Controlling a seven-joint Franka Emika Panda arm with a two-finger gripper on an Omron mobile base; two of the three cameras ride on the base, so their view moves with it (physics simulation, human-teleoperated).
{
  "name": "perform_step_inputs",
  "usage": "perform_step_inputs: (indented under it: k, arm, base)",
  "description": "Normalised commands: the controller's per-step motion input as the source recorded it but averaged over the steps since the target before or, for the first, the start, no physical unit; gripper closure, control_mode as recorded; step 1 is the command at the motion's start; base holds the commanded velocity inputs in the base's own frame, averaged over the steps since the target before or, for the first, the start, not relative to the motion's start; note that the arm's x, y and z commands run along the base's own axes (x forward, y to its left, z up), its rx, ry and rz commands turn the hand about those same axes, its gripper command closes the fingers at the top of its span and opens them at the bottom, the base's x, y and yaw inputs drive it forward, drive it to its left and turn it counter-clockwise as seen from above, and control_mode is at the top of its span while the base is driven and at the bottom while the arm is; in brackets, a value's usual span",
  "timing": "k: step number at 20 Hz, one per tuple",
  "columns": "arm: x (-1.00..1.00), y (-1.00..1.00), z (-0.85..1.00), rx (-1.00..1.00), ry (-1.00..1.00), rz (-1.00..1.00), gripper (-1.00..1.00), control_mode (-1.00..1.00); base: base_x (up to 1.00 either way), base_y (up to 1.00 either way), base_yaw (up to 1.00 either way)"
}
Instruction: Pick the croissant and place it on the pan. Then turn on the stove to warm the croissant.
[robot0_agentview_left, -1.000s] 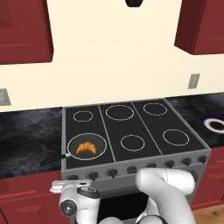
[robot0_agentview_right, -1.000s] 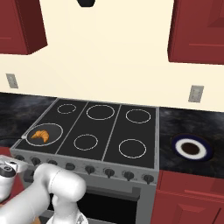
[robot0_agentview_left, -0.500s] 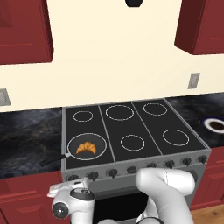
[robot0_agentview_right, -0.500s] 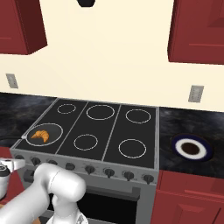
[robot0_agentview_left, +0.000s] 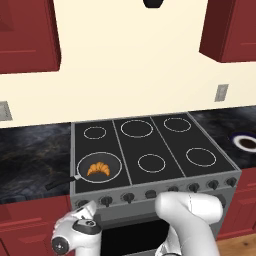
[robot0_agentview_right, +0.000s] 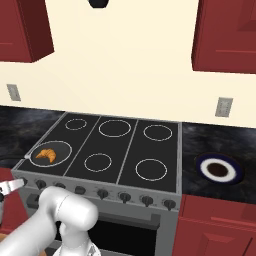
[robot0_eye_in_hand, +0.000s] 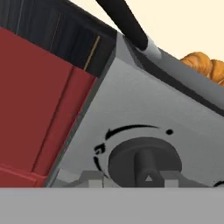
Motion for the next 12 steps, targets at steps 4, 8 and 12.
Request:
perform_step_inputs:
  k: [4,8,12]
  arm:
    - [0.08,0.0,0.0,-0.14,0.08,0.61,1.0,-1.0]
    - [0.18,-0.02,0.0,-0.11,0.08,0.68,1.0,-1.0]
    - [0.23,-0.11,0.0,-0.06,0.1,0.75,1.0,-1.0]
  base:
    - [0.0,0.0,0.0]
    - [0.0,0.0,0.0]
    - [0.0,0.0,0.0]
